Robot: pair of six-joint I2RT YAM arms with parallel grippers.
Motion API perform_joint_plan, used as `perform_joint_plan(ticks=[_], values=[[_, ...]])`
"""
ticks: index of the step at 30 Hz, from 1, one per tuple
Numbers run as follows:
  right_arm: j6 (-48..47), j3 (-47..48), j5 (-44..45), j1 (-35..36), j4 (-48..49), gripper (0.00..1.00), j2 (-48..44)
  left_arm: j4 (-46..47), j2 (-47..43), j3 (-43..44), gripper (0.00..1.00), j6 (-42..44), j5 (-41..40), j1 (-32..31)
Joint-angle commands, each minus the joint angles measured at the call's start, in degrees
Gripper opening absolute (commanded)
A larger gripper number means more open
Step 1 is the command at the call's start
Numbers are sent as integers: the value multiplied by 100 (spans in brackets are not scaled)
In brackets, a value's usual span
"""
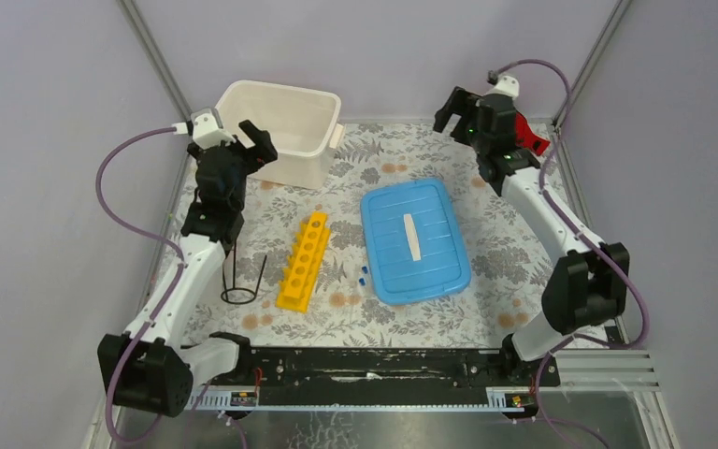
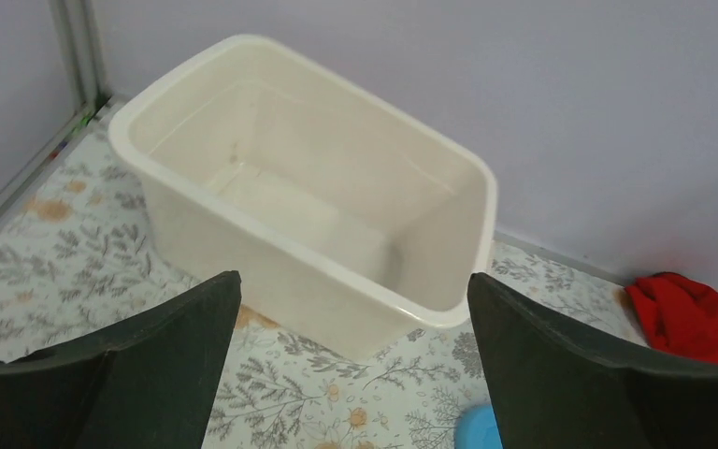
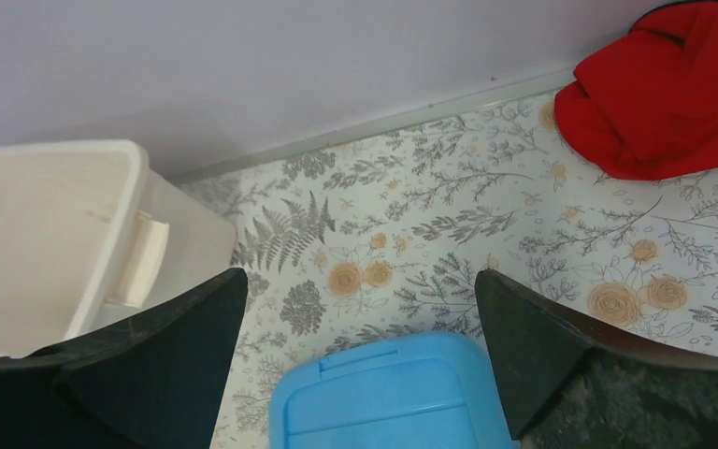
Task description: Organize the chemistry lab equipment
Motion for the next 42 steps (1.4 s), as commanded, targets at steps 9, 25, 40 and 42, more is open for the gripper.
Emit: perform_joint_plan(ticks=[9,25,40,42], values=[[-454,2561,520,1446,-897,94,2017,-1789,800,989,99,-1373,-1259,145],[412,6598,677,2292,-2428,72,4879,-2011,855,551,99,-1442,-1551,315],[331,7053,632,2522,-2319,70,5525,-1871,769,249,99,-1687,-1514,322],[311,7057,639,2523,-2337,70,5551,-1841,768,215,99,-1701,-1526,319]])
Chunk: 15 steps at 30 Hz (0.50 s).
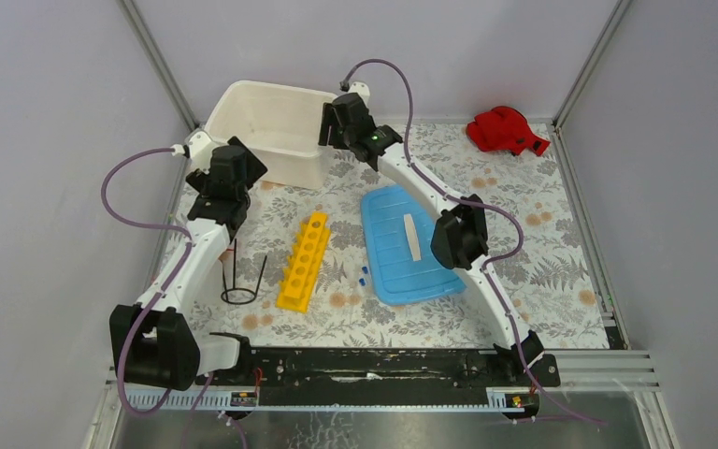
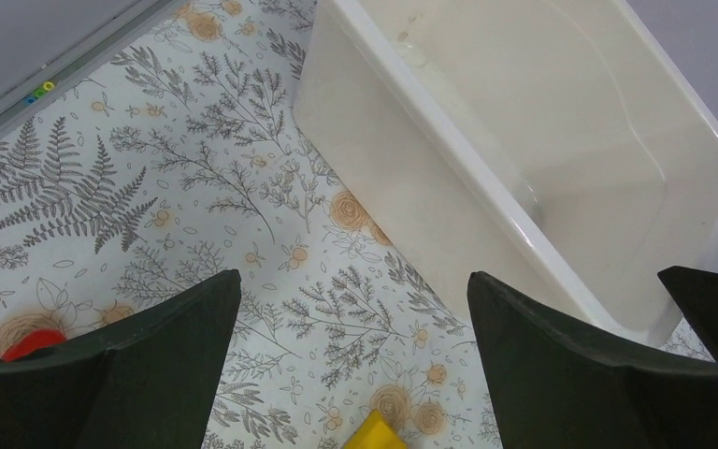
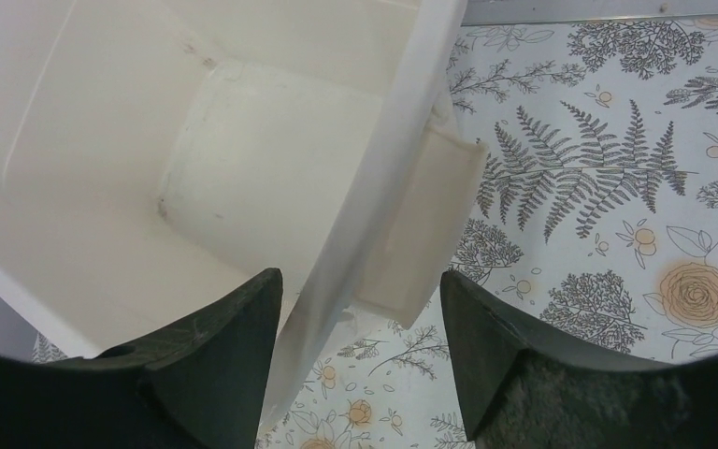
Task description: Organize the chemistry lab equipment
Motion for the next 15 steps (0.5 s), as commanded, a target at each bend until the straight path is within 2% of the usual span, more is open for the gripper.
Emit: perform_joint_plan(ticks=[1,3,11,15], values=[[-75,344,48,73,124,68,59,147,-103,-91,99,-121,-178,32],[-86,344,0,75,98,64,98,156,-114,-119,99,-143,-181,32],[-214,271,70,68,-105,27,128,134,-230,-202,99,-118,-239,27],[-292,78,234,67,-75,16,-19,43,-305,-252,99,-30,-267,33]])
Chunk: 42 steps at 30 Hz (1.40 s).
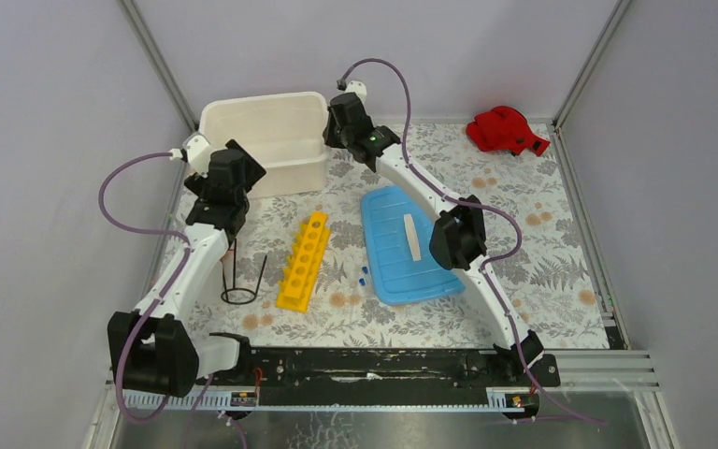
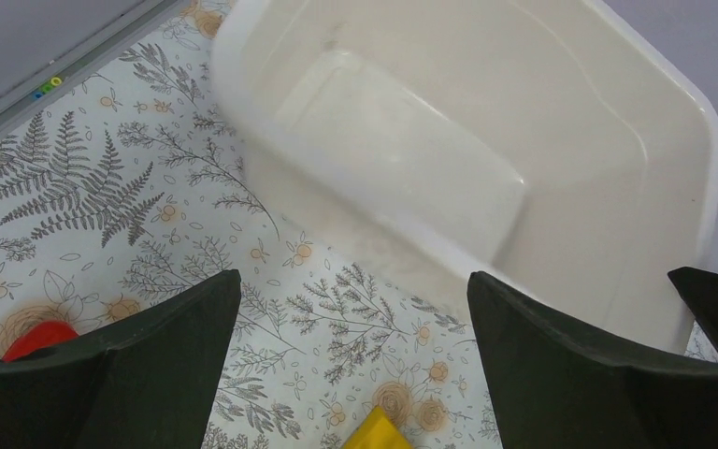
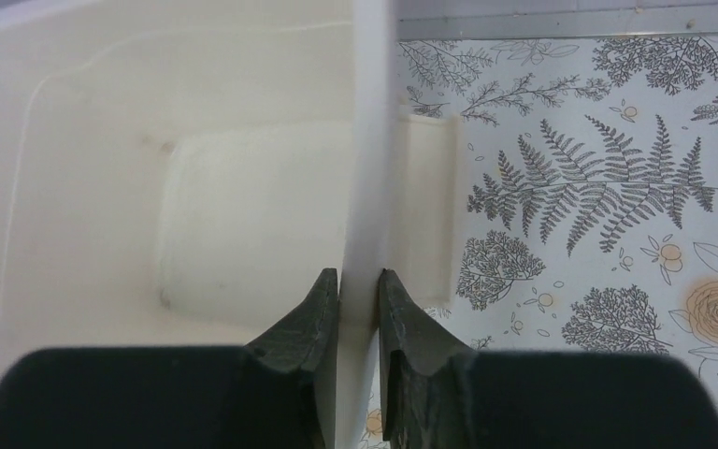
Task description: Organize the chemistry lab equipment
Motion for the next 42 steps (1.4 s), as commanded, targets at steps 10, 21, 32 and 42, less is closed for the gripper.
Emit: perform_joint_plan(ticks=[10,21,32,42], values=[[-175,-742,617,-364,-65,7,-836,-455,-364,-180,99,293,-44,28],[86,-2223,642,-1086,410,2,-1834,-862,-672,-248,99,790,404,24],[215,-3688,545,-1755,908,0,-2811,-1760,-504,-58,99,1051,638,25],[-36,-3773,485,-1868,854,1,-2994,-2949,-607,-240,99,1092,360,24]])
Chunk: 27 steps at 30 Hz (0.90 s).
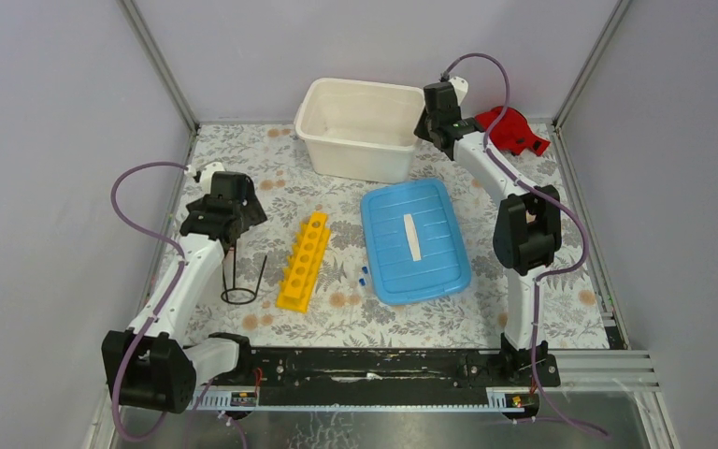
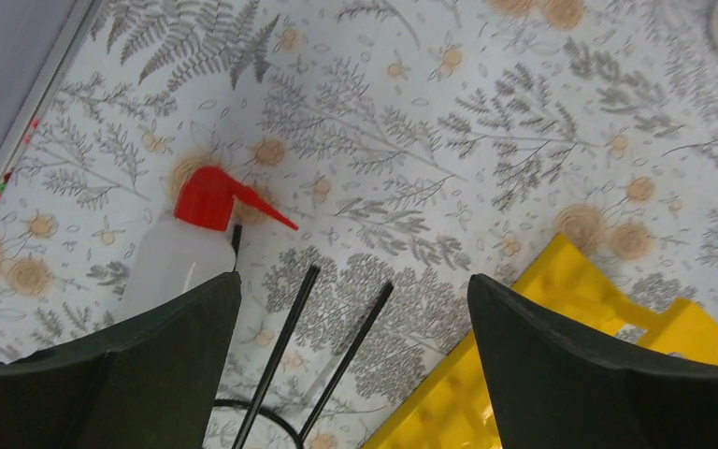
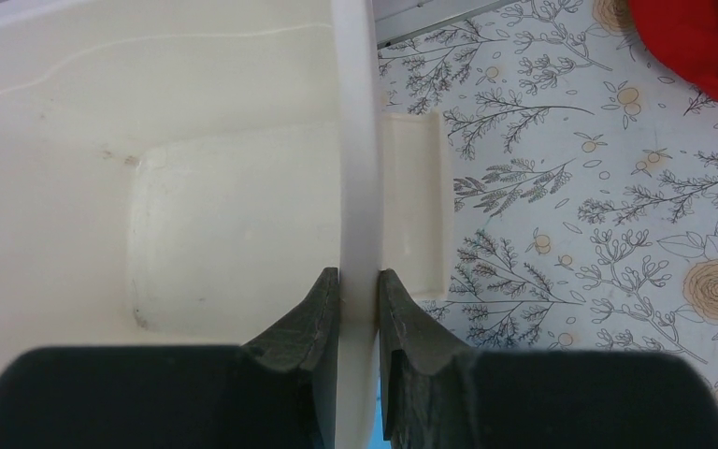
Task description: Organize the chemistry lab equipment
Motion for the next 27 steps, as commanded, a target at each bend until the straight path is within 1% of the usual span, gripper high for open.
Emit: perform_joint_plan(ticks=[1,4,8,13,19,22,23,24,27], values=[[-170,101,108,-1,270,1,-441,-608,-156,-137,99,82,-218,26],[-214,166,54,-1,212,1,-388,-704,-190,-289,99,15,-161,22],[-352,272,-63,-23,122,1,-328,-764,-141,-226,99,-45,-59,-4],[-597,562,-155,-92,-109,1,-245,-955,313,9,99,46,-12,-4],[-755,688,-204,-159,-199,2,-239,-1080,723,108,98,-15,164,-9],[-757,691,-267,-192,-195,2,-245,-1052,962,109,98,17,103,4],[-751,685,-292,-198,-190,2,-241,-1014,1026,94,97,25,97,8],[-736,692,-308,-205,-188,2,-237,-957,1072,85,93,39,107,20],[-719,733,-355,-219,-204,2,-179,-825,1163,-20,78,80,221,116]])
